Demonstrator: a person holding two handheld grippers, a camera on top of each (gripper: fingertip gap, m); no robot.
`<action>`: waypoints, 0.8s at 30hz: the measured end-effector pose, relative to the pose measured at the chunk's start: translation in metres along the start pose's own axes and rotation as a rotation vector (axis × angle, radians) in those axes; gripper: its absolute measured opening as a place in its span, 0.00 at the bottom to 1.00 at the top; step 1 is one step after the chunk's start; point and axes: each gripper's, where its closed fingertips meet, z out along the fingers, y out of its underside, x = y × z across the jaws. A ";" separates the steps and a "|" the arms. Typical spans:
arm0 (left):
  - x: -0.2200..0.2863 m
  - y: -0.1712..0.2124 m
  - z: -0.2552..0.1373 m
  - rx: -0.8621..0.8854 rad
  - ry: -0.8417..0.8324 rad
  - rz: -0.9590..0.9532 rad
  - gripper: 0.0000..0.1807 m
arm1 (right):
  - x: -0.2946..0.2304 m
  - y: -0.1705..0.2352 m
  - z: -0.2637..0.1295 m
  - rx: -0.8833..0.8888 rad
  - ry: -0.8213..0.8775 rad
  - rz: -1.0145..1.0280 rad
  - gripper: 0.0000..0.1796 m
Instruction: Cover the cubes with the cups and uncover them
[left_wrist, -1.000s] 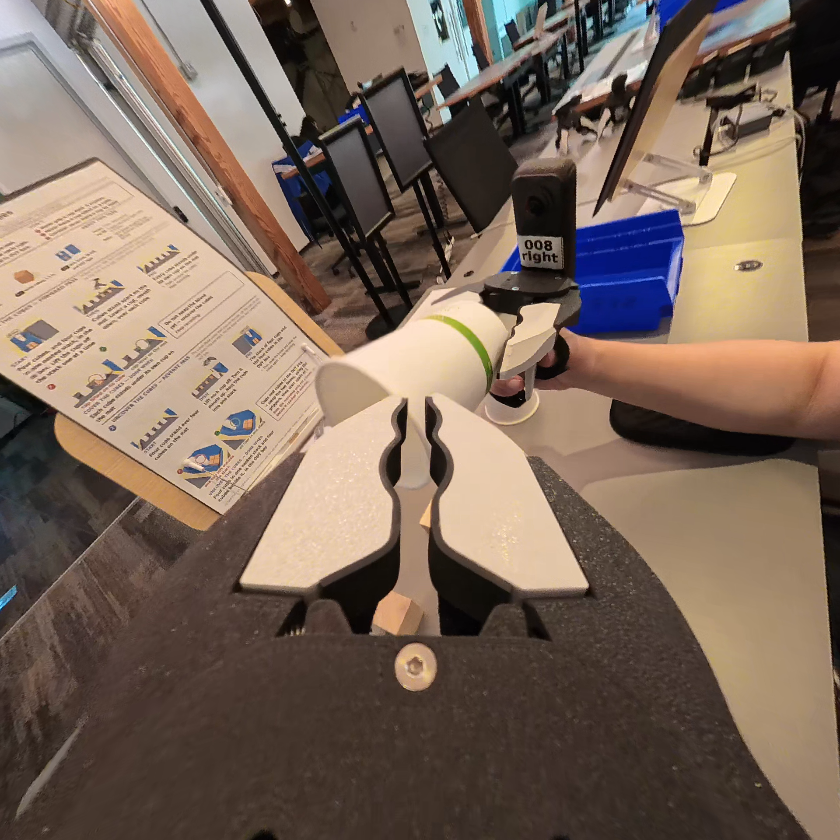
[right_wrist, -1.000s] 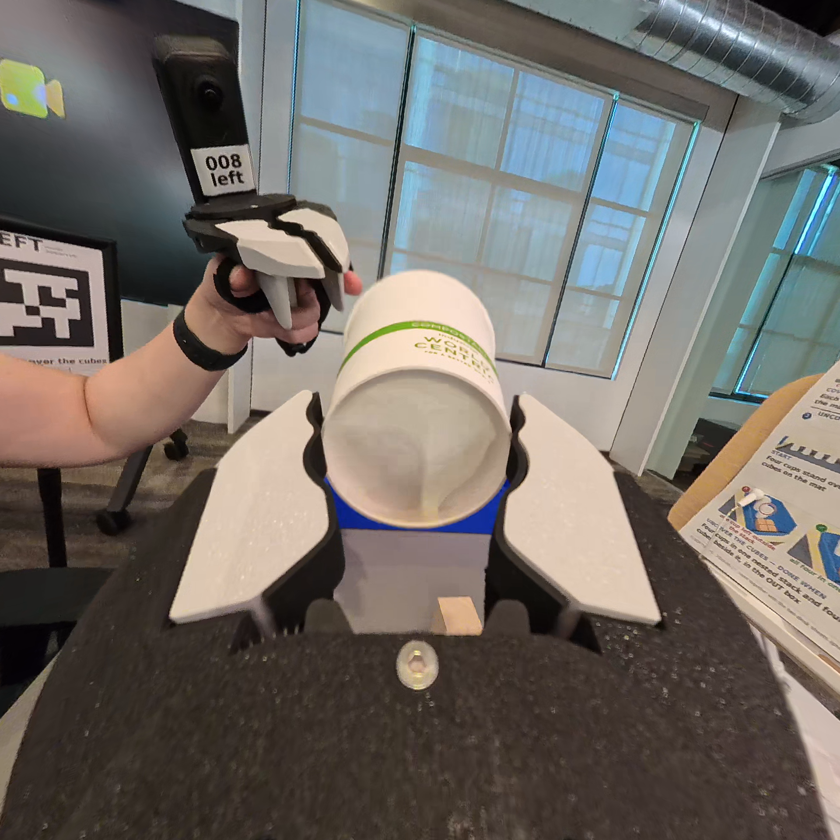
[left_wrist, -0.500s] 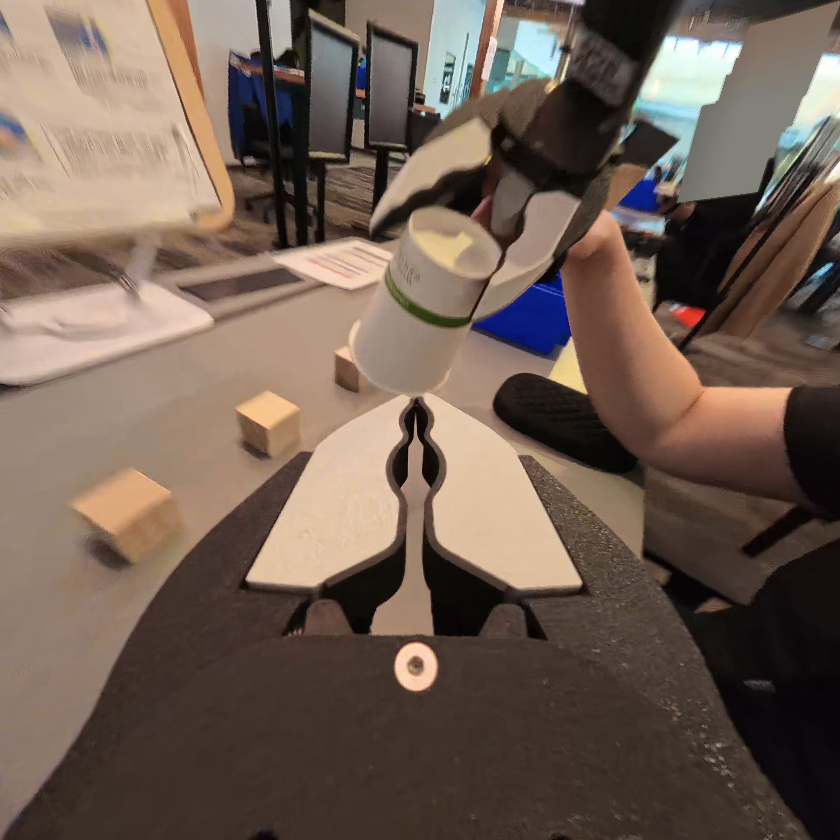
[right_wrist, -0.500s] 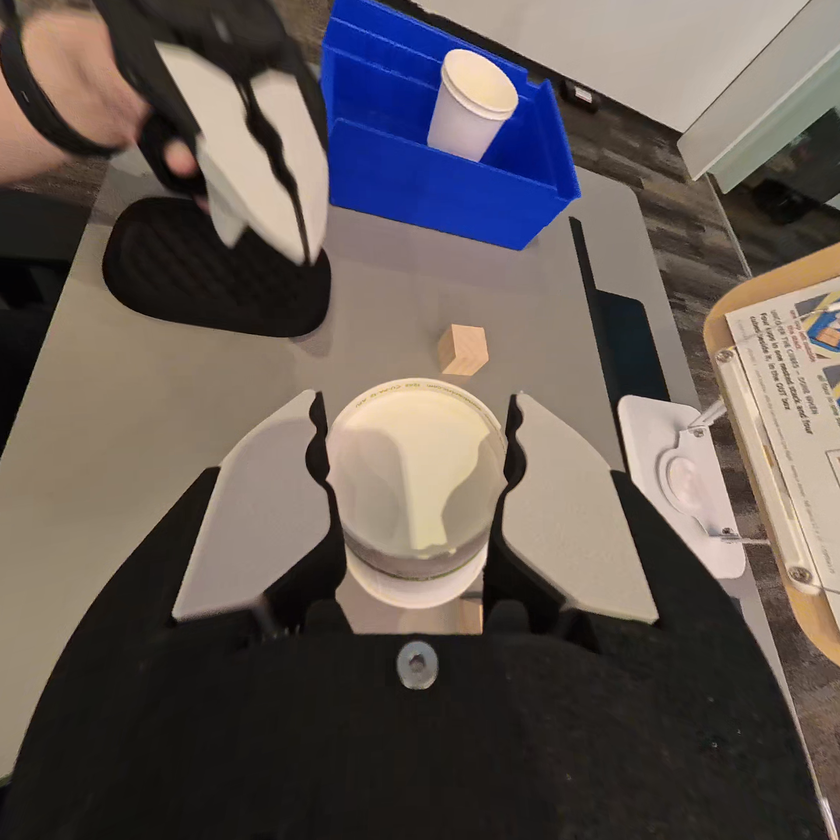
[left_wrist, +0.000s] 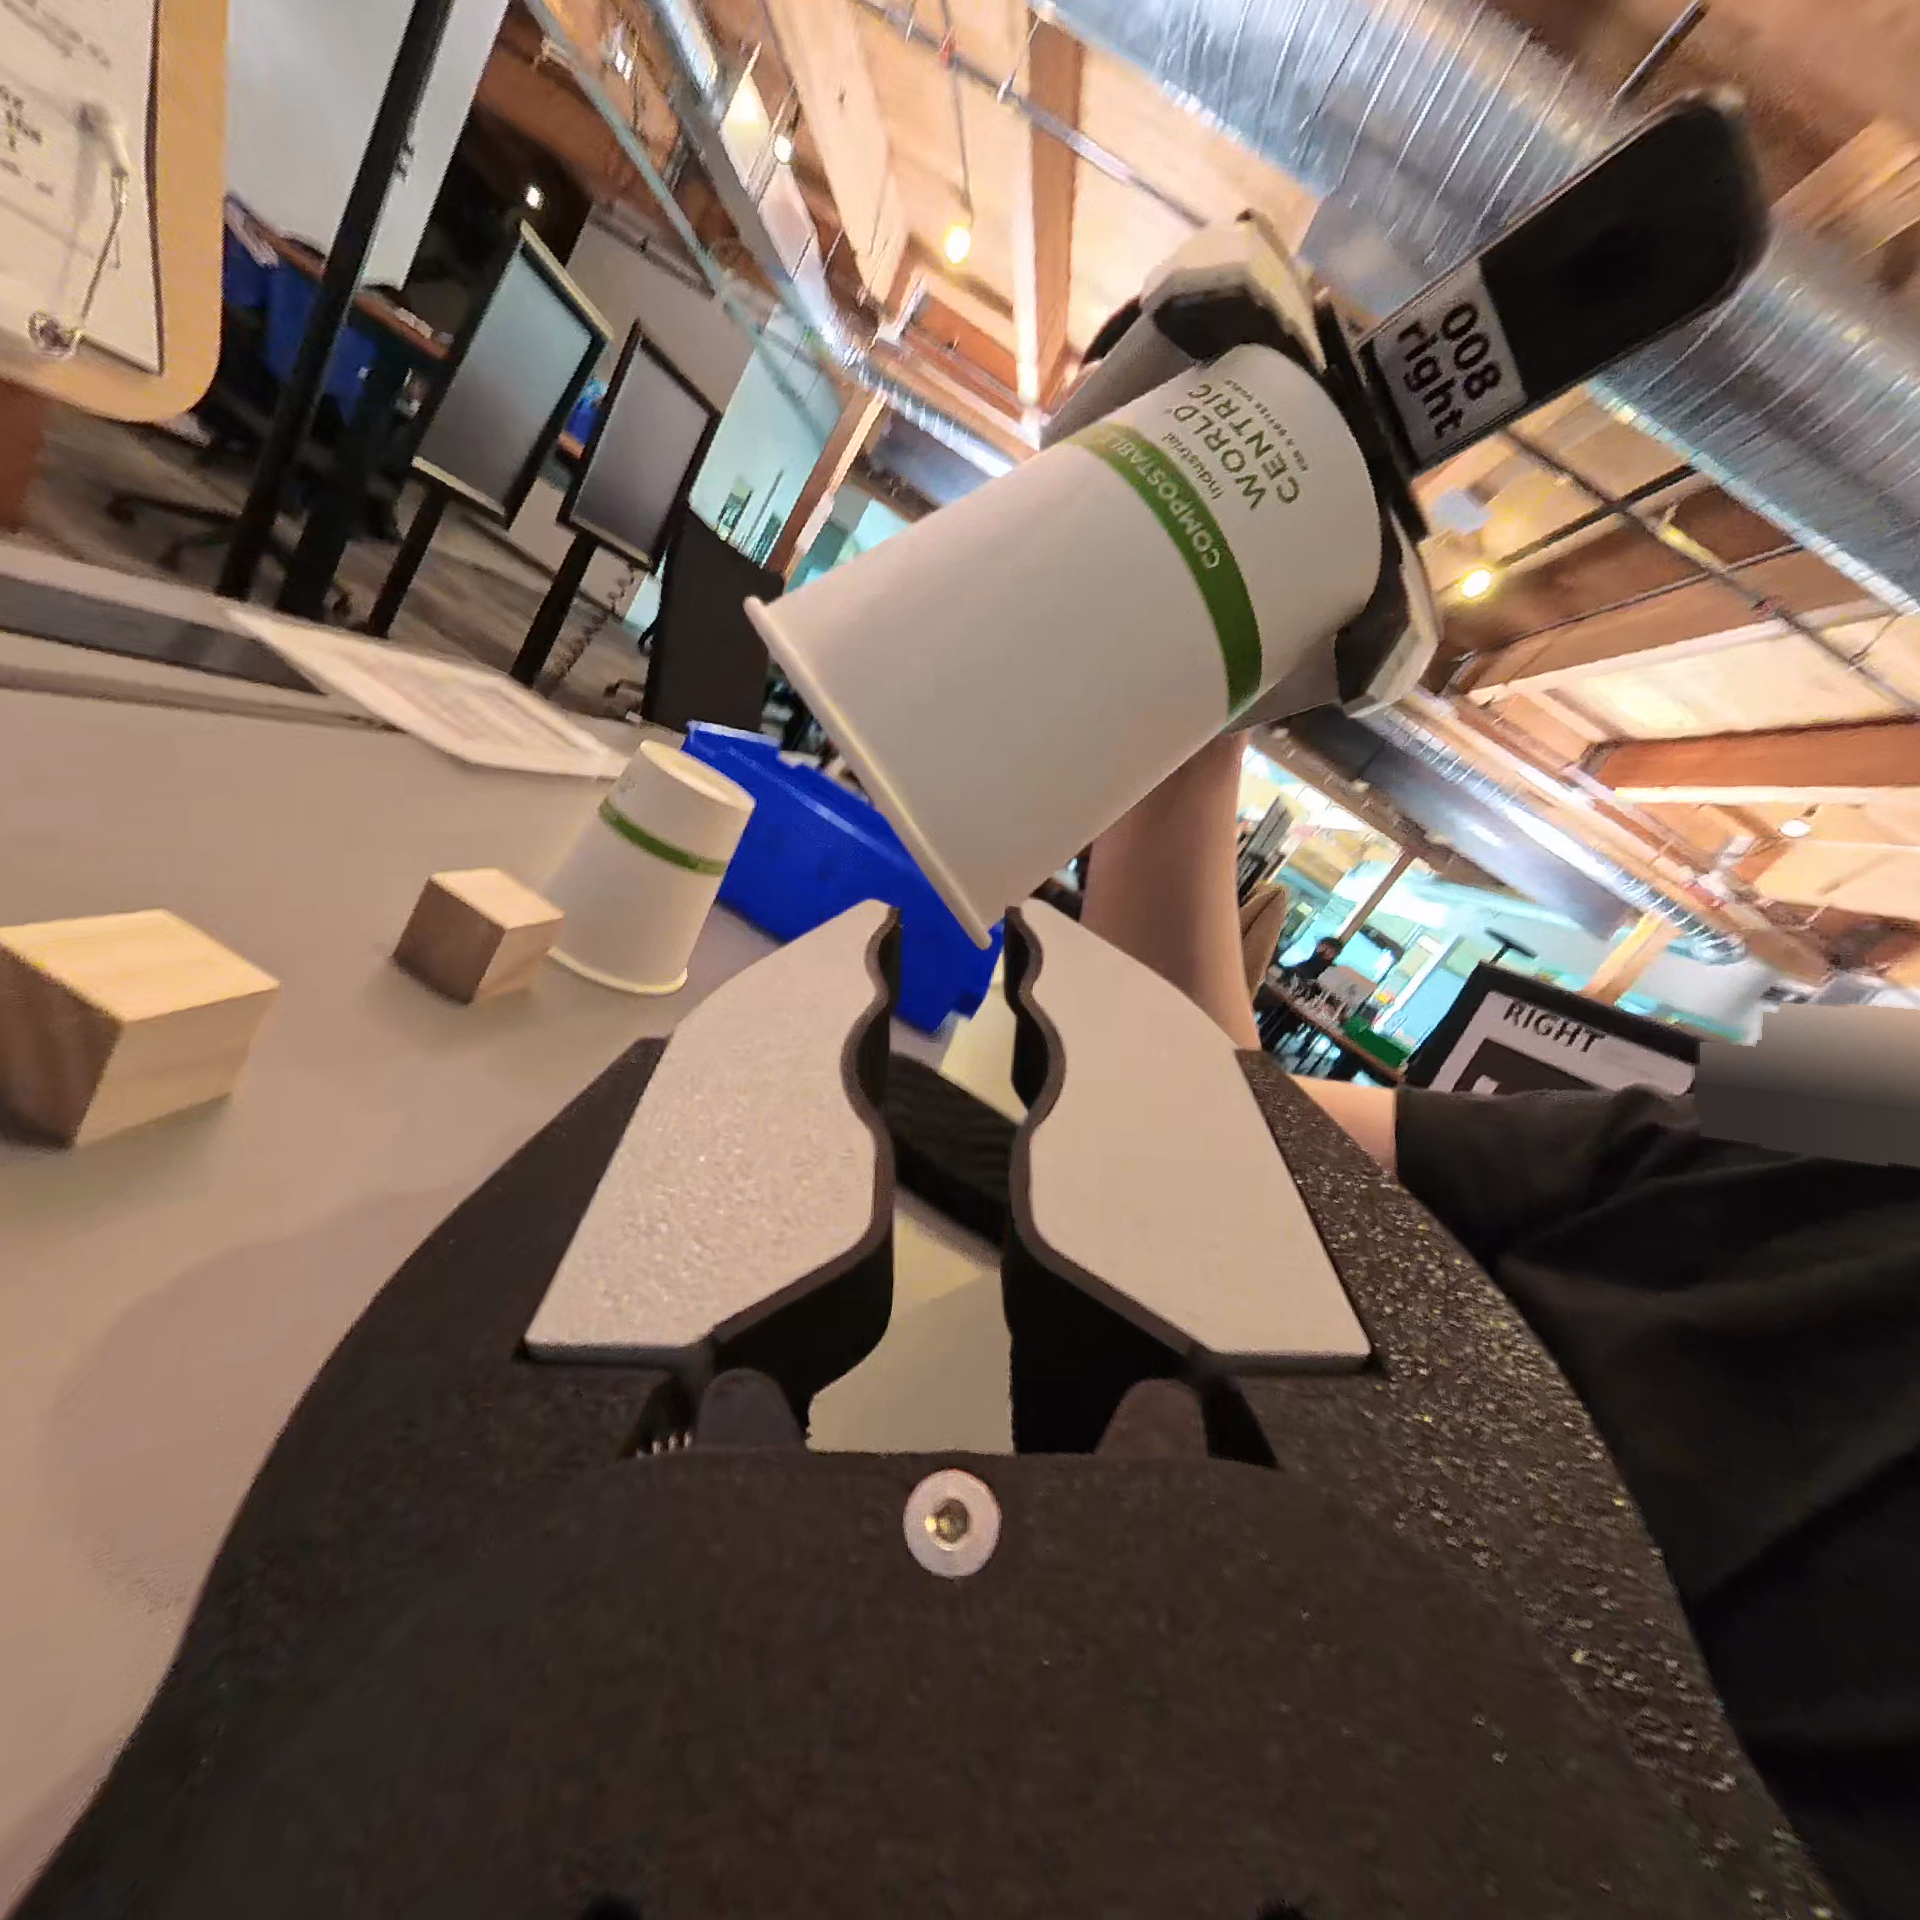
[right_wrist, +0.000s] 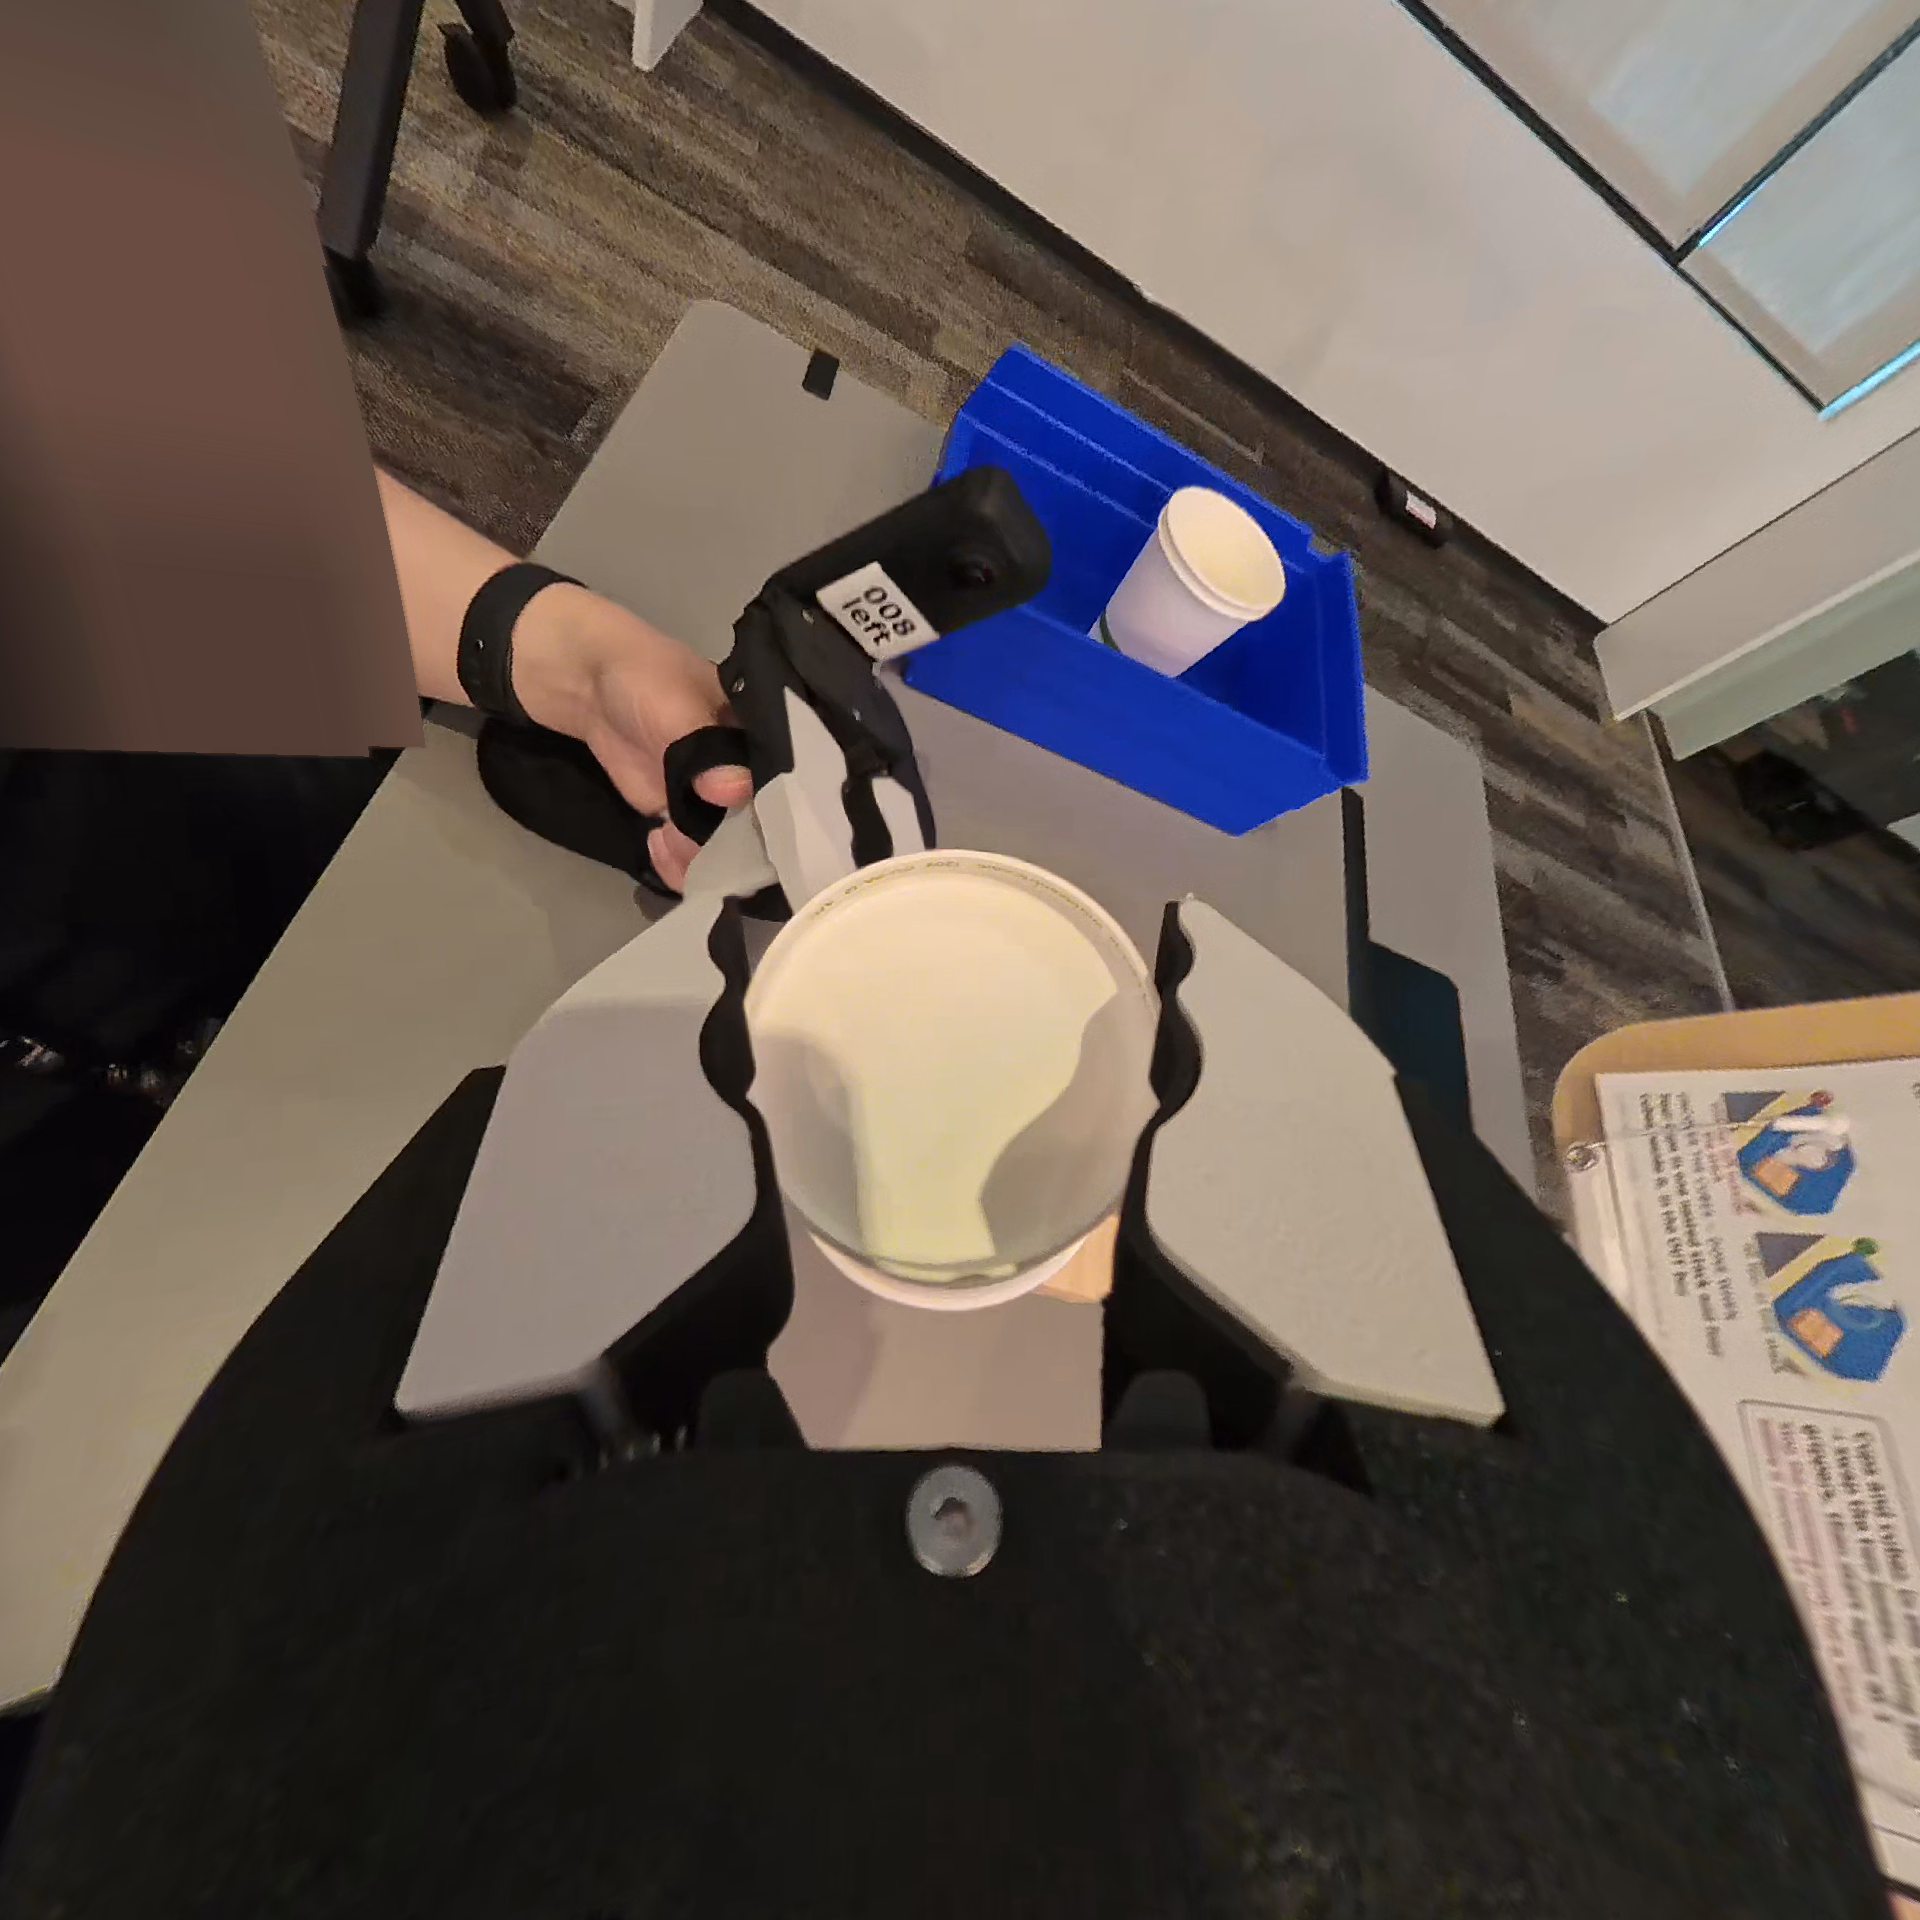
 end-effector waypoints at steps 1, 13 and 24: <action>0.004 -0.003 0.001 0.030 0.033 -0.015 0.10 | 0.001 -0.006 -0.001 0.000 -0.001 -0.016 0.42; 0.032 -0.026 0.011 0.177 0.200 -0.047 0.04 | 0.006 -0.031 -0.013 0.041 0.007 -0.060 0.41; 0.066 -0.035 0.011 0.219 0.313 0.068 0.05 | 0.001 -0.043 -0.028 0.171 -0.096 0.016 0.41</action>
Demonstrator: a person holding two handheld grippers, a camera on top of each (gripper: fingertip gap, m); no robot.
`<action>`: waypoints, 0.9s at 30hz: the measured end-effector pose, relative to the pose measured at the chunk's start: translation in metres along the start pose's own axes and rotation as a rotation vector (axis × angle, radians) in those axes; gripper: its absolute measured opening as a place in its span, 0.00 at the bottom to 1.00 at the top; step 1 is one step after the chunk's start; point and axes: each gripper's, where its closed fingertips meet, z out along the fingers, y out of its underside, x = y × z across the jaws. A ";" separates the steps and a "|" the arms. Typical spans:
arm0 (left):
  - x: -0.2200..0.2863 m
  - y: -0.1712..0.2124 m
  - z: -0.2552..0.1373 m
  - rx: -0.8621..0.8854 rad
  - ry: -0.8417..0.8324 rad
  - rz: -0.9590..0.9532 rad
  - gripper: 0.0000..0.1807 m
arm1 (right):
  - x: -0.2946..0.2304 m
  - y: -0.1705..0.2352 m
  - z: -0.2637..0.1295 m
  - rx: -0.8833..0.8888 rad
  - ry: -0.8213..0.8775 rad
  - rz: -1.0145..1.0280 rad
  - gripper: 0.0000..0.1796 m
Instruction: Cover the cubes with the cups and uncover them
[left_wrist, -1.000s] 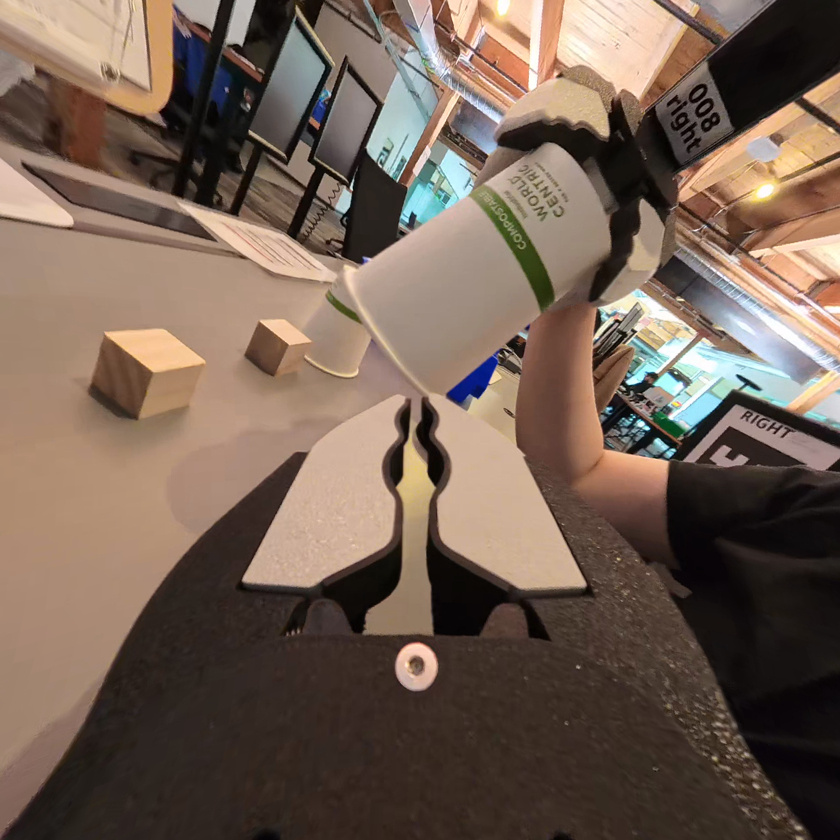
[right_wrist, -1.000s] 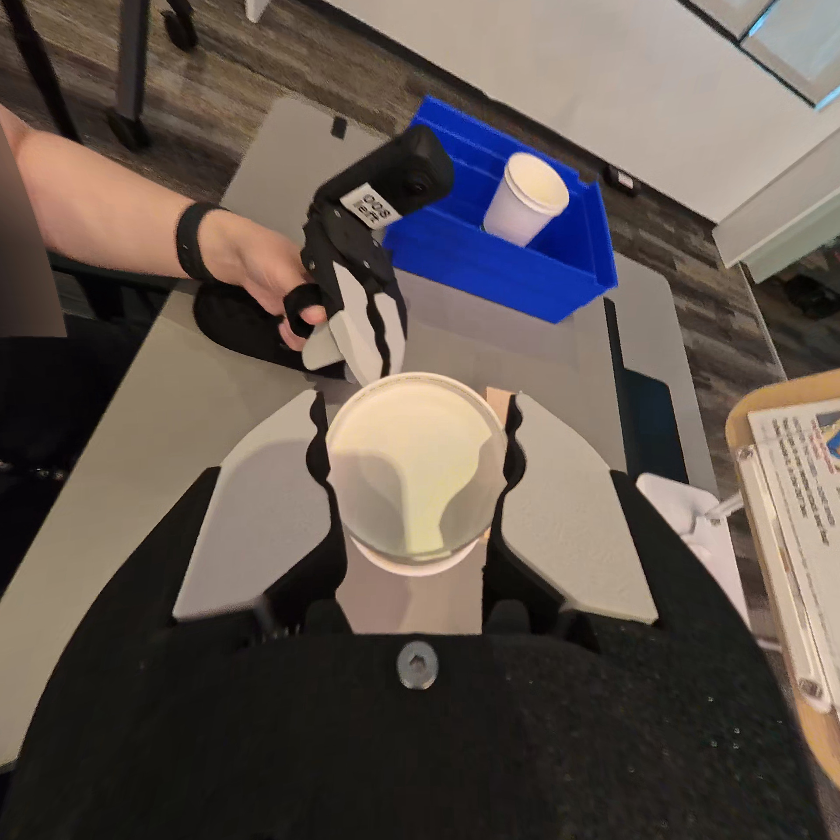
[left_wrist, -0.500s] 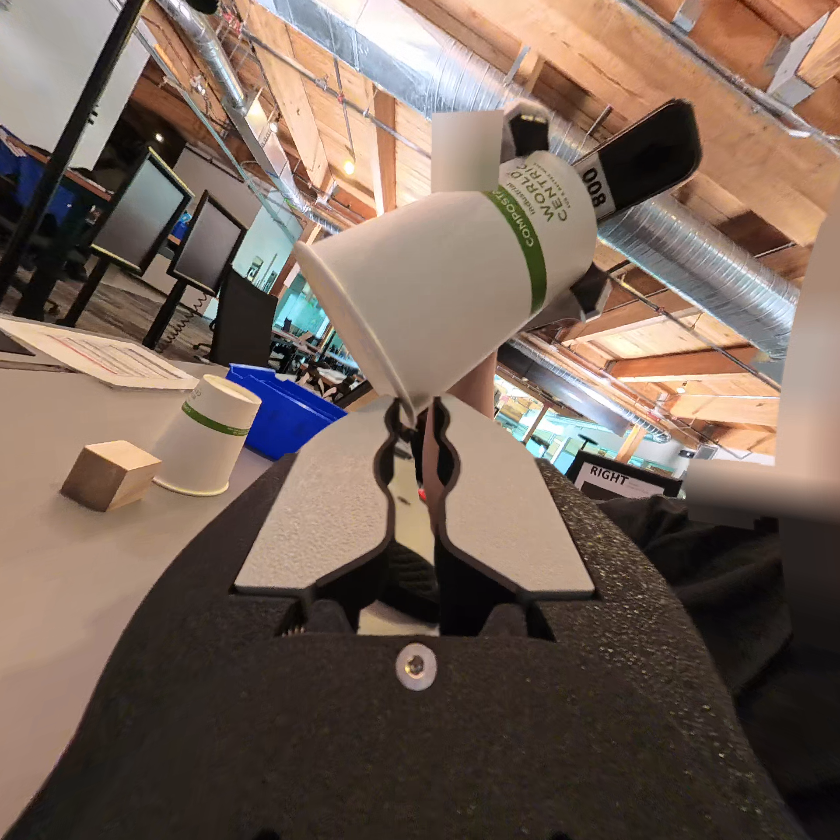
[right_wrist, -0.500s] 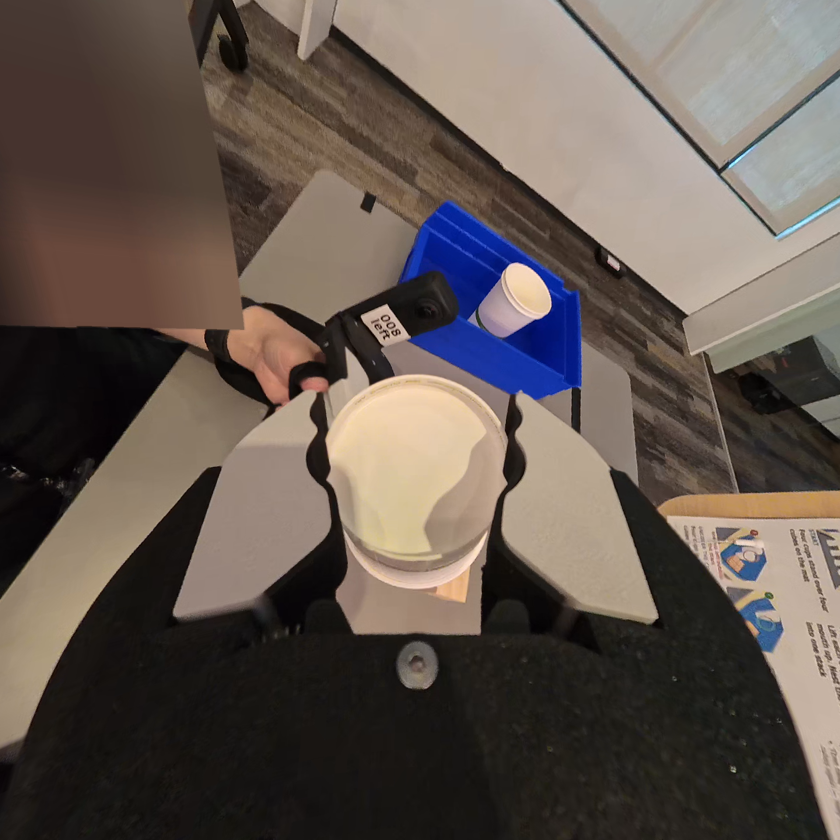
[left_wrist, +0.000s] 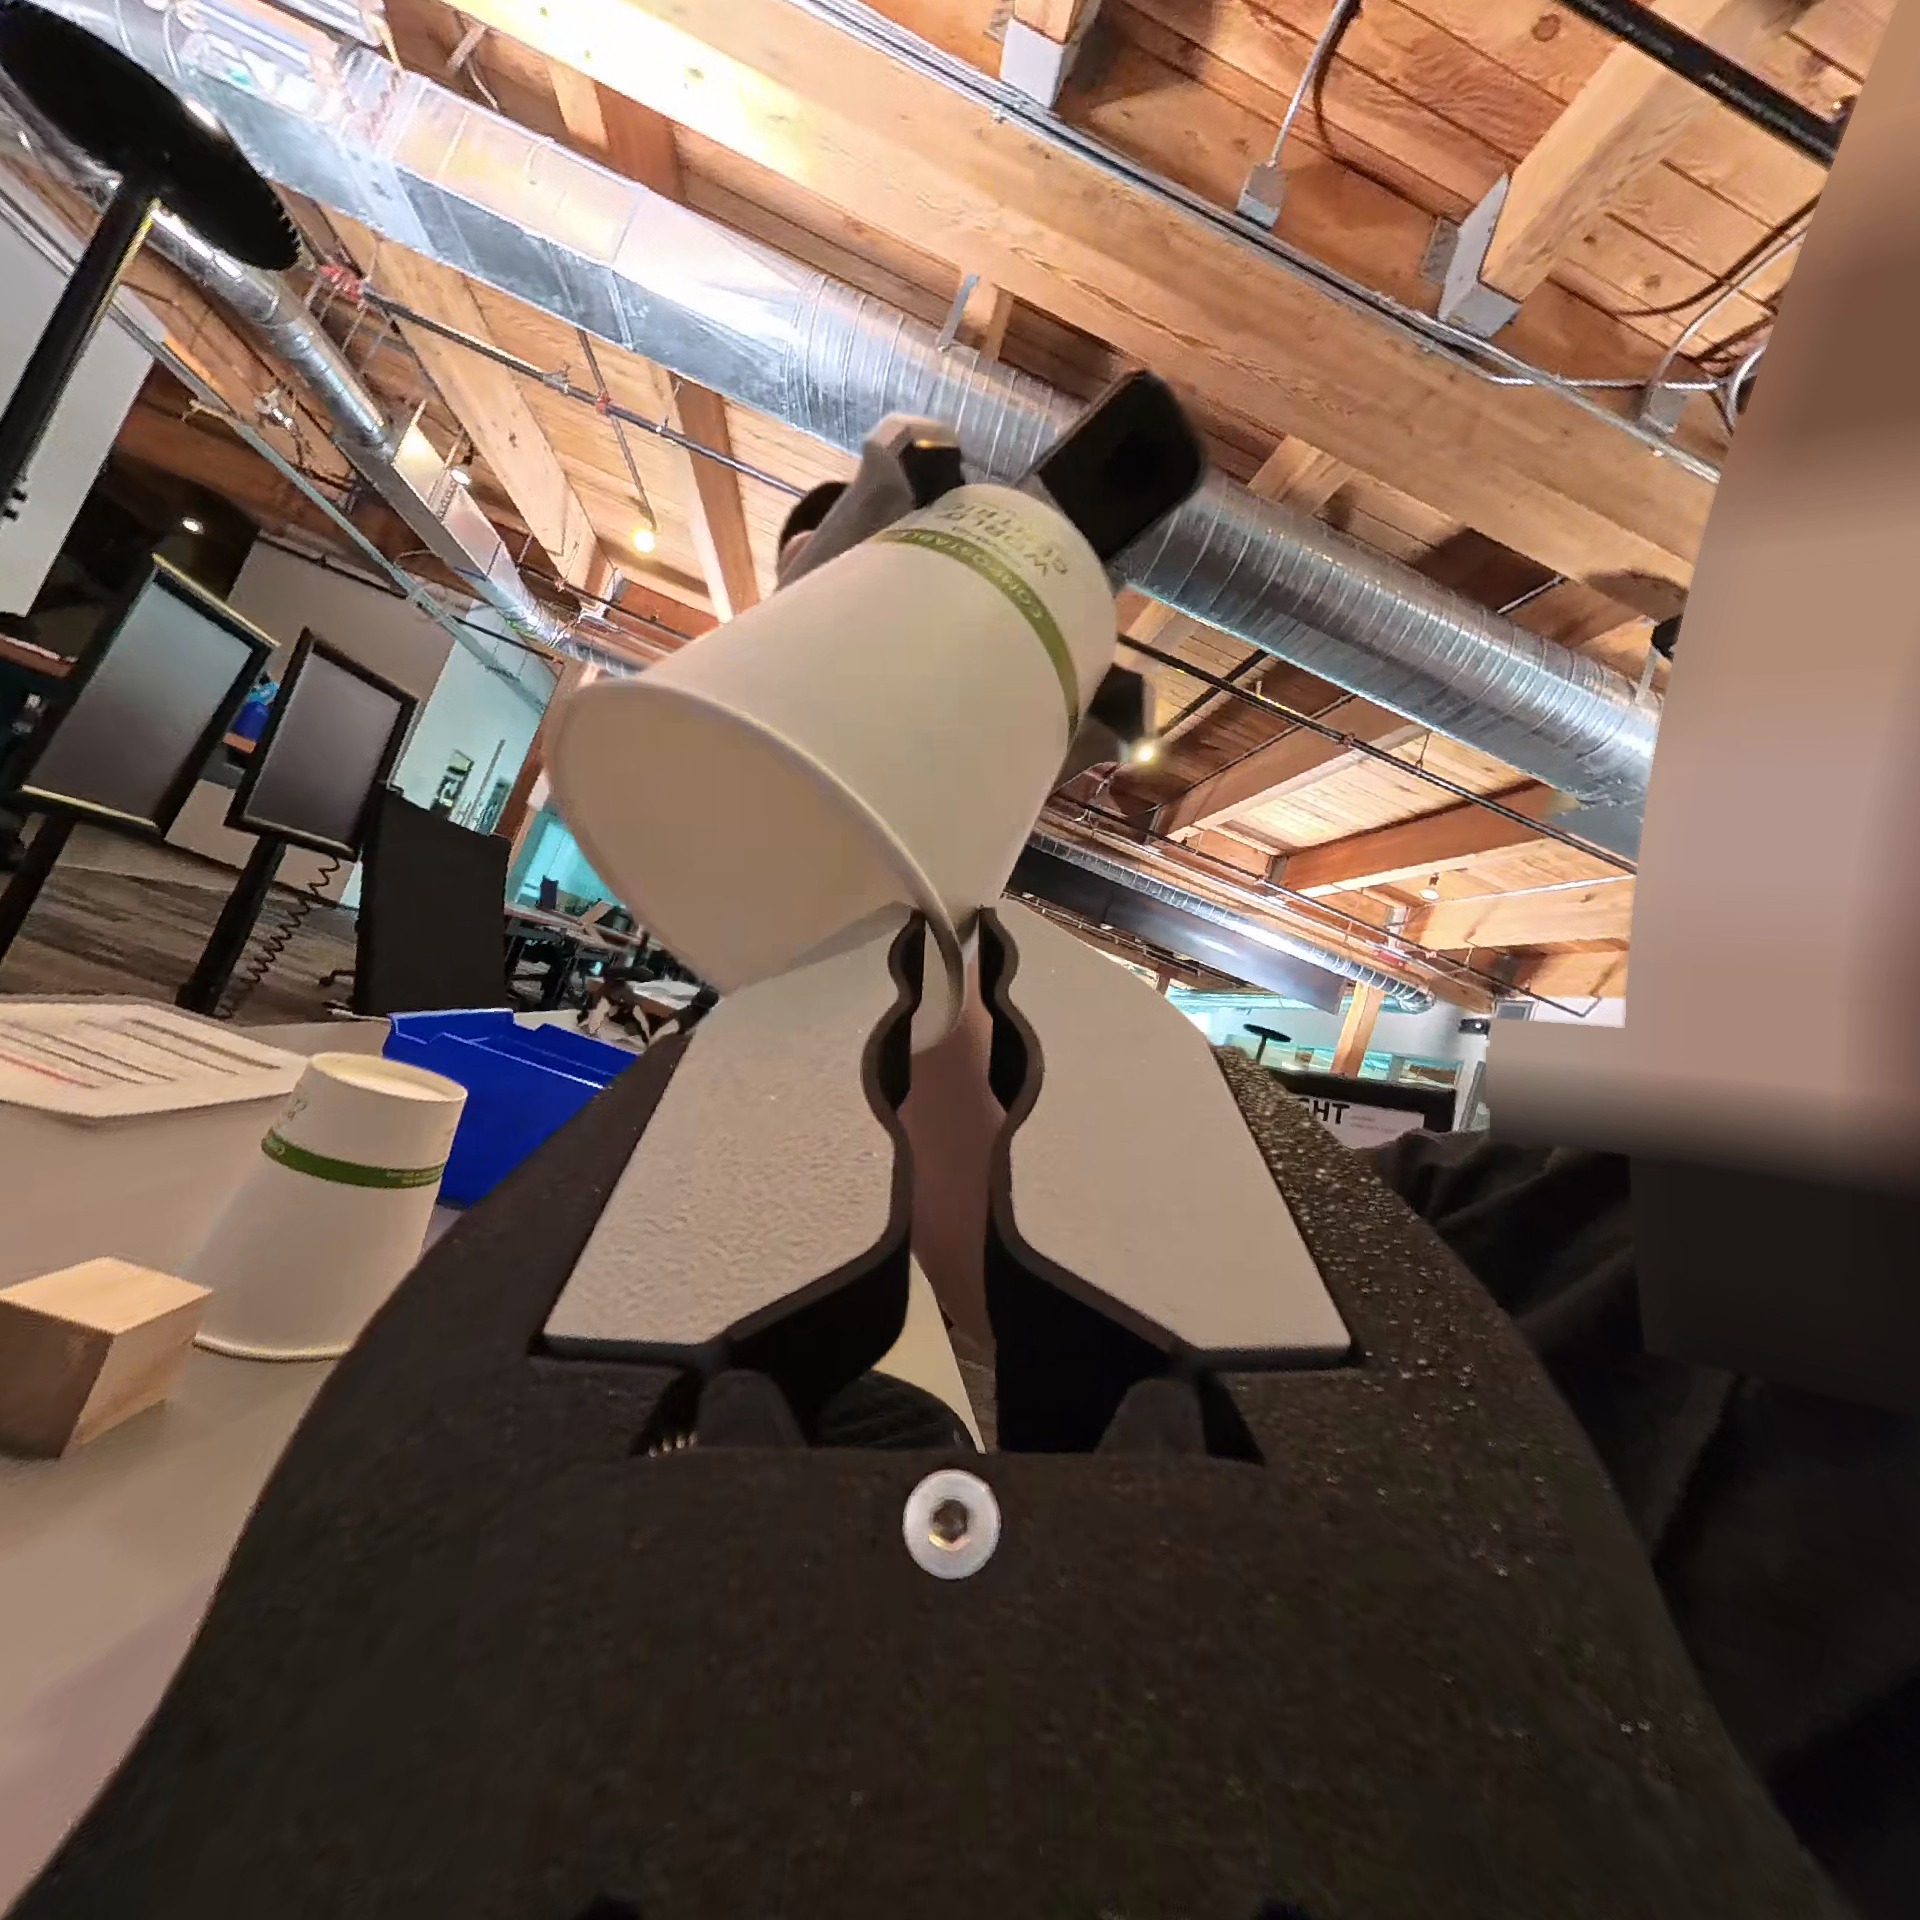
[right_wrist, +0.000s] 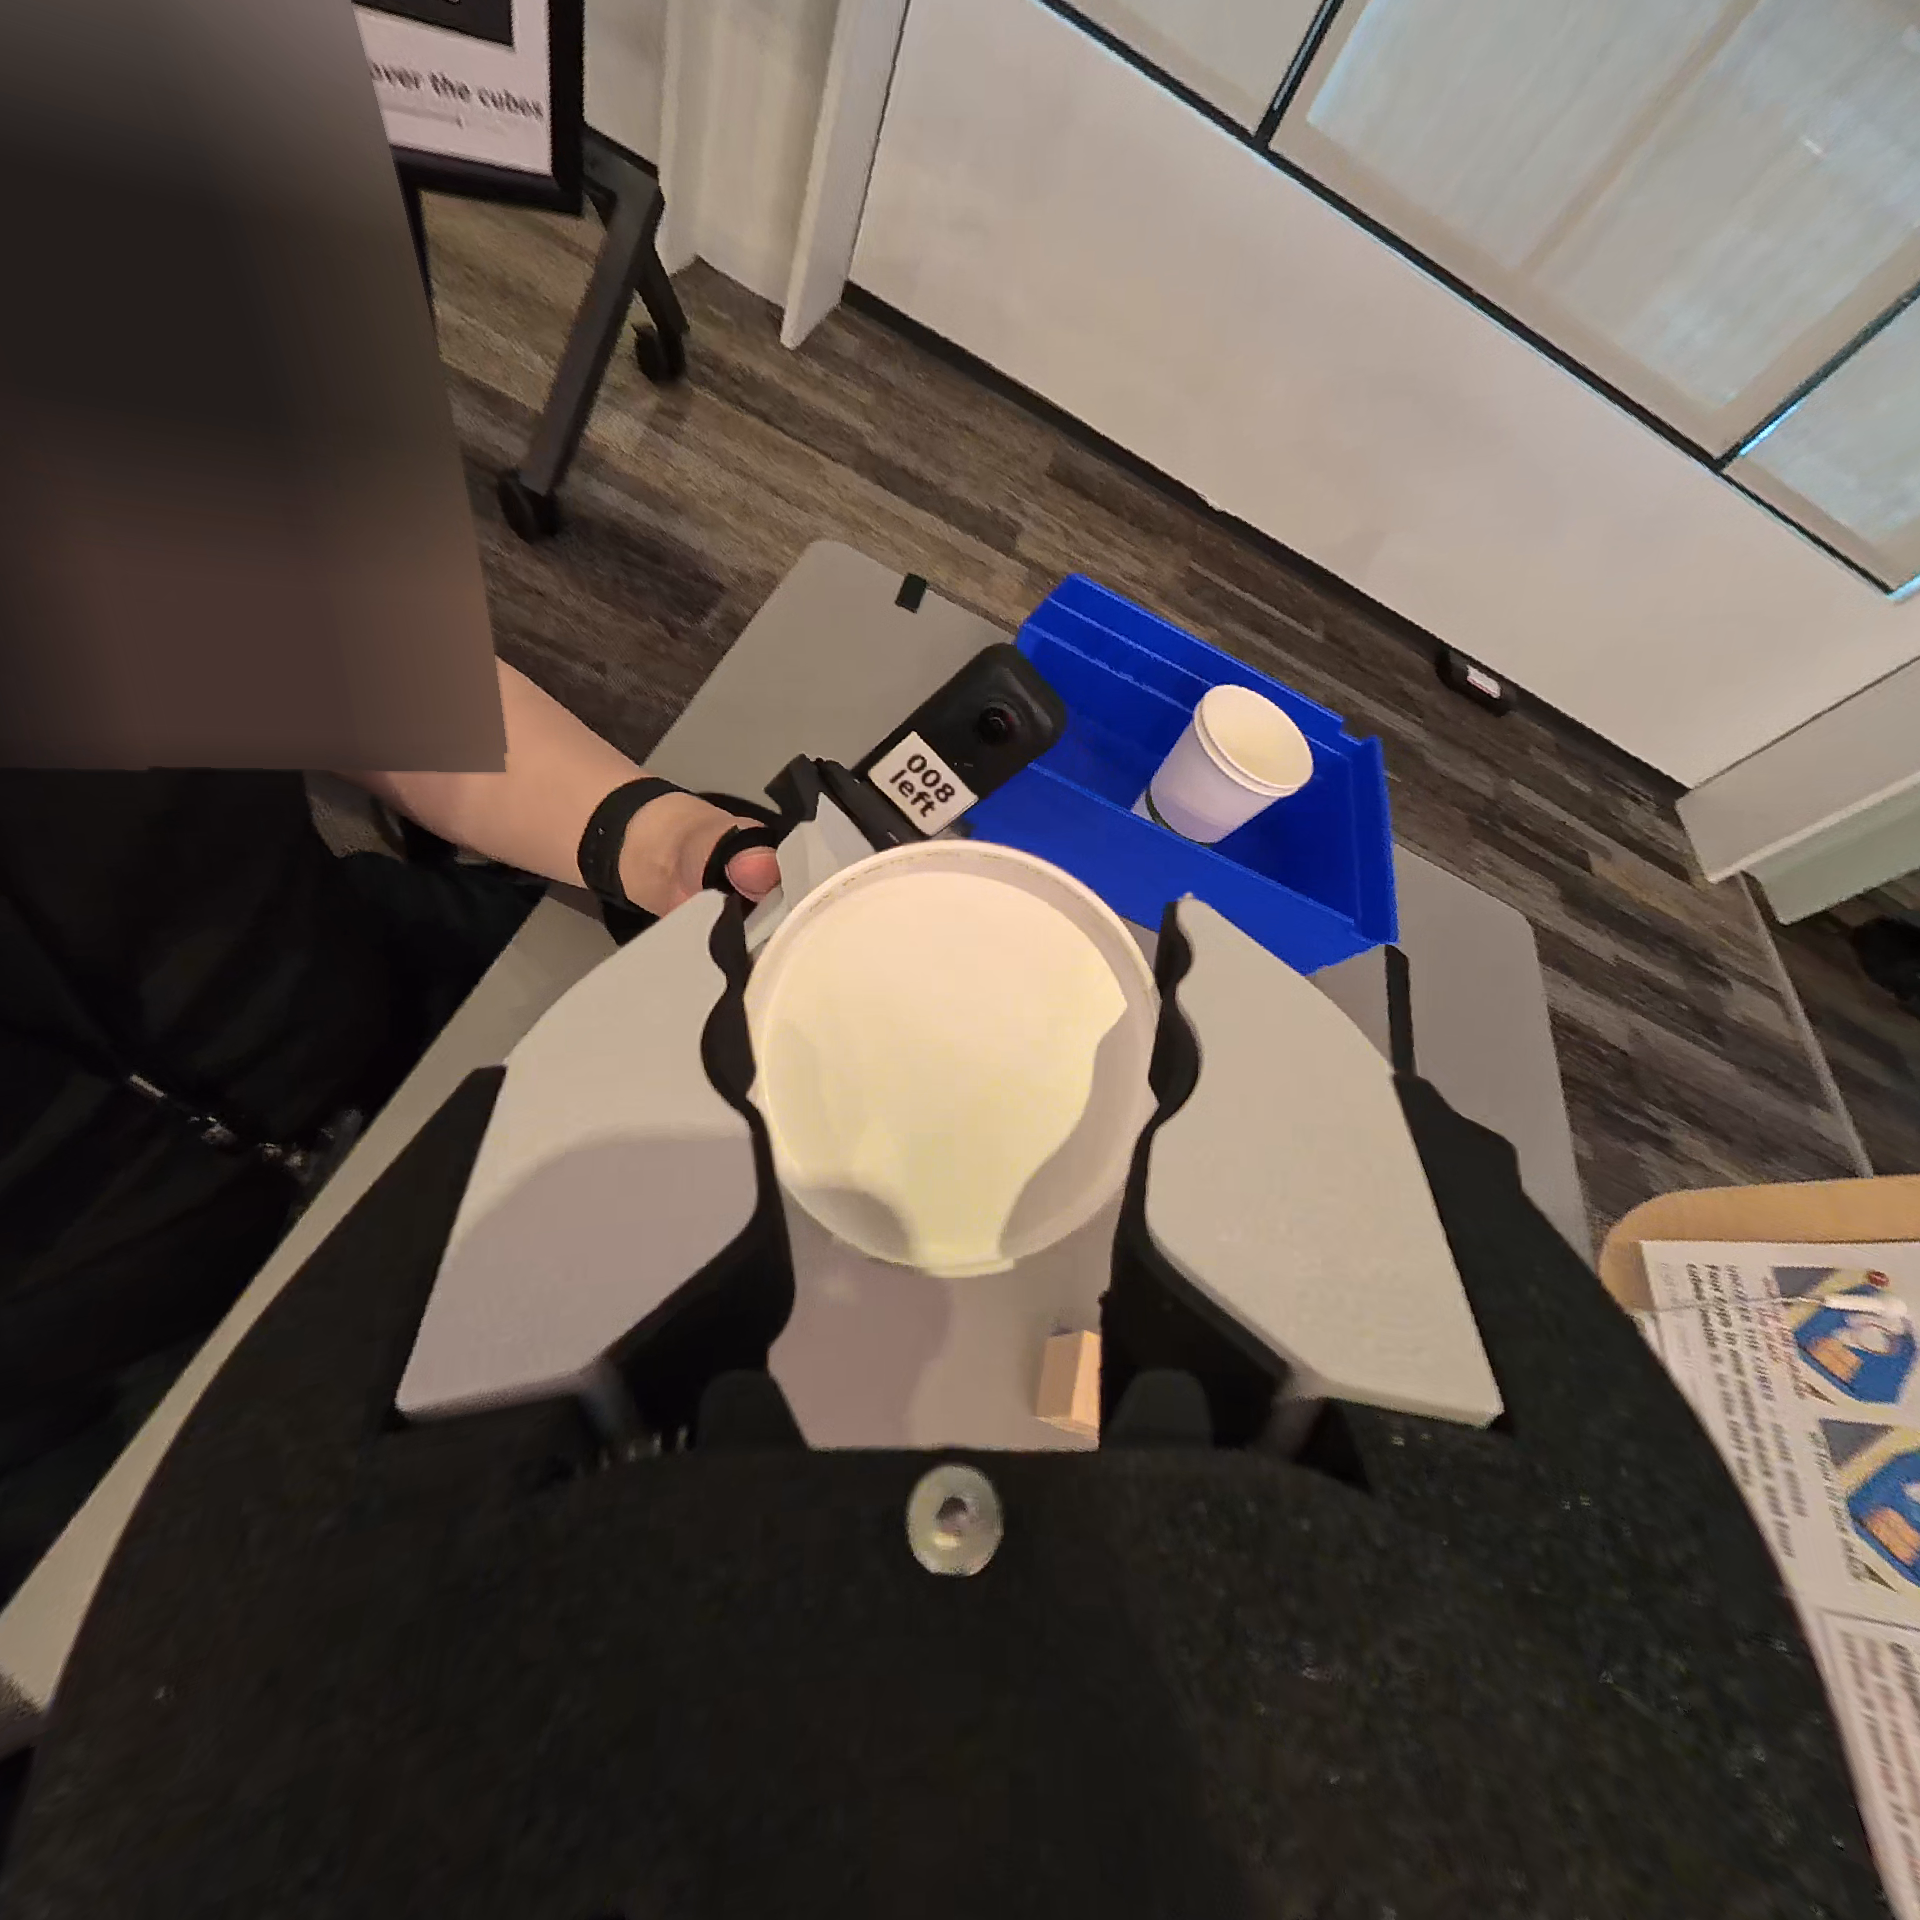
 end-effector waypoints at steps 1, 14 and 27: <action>0.002 -0.002 0.000 0.005 -0.002 0.008 0.05 | 0.001 0.000 -0.001 0.016 -0.001 0.010 0.41; 0.018 -0.007 -0.003 -0.003 0.028 -0.017 0.02 | -0.001 0.031 -0.003 0.002 -0.042 0.029 0.42; 0.026 -0.007 -0.015 -0.061 -0.035 0.100 0.01 | -0.002 0.045 -0.001 -0.259 0.132 -0.196 0.42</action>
